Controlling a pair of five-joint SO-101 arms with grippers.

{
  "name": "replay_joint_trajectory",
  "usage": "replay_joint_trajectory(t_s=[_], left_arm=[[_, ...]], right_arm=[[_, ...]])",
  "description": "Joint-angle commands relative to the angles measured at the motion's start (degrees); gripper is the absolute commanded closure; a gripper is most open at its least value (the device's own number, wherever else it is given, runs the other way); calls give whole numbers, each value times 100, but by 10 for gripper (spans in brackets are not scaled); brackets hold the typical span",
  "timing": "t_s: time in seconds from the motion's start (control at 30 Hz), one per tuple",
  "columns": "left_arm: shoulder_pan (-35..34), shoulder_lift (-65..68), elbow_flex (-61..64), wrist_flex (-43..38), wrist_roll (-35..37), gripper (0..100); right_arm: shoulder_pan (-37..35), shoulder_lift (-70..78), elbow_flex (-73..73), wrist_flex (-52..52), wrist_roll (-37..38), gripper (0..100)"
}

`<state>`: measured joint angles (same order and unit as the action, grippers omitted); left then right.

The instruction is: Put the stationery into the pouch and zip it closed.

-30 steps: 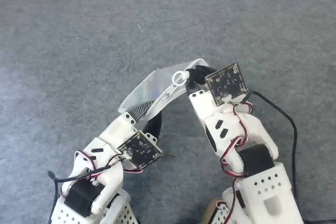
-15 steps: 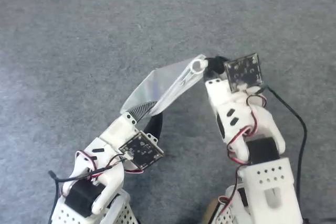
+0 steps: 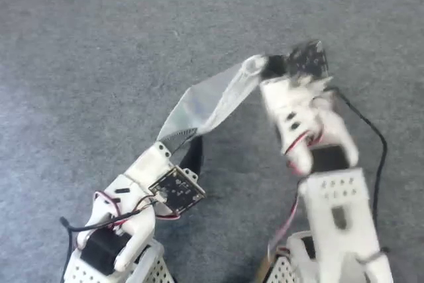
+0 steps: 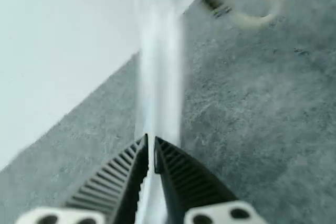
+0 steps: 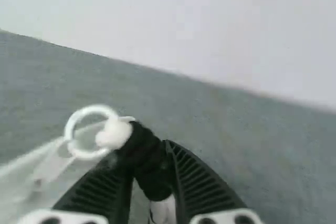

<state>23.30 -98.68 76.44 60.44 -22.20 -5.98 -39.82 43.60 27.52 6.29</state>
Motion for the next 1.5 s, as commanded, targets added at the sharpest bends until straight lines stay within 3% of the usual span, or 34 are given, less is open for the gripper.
replay_joint_trajectory(t_s=[0.0, 0.3, 0.57, 0.83, 1.03, 1.27, 1.47], left_arm=[[0, -123, -4, 185, 35, 994], [-9, -123, -13, 176, 141, 994], [35, -123, -549, 202, 422, 985], [-9, -123, -1015, 220, 2198, 742], [35, -123, -1015, 167, 2171, 728], [-18, -97, -857, -378, 2154, 731], [-18, -88, -259, -1196, 1679, 732]], right_arm=[[462, 382, -598, -163, -237, 993], [145, -136, -422, 145, -149, 993], [-1200, -1798, -44, 1165, 404, 993], [-2422, -2941, -70, 1877, 440, 993], [-2818, -2985, -70, 1956, 440, 993], [-3099, -3037, -79, 2343, 642, 993], [-3064, -3046, -185, 2712, 844, 993]])
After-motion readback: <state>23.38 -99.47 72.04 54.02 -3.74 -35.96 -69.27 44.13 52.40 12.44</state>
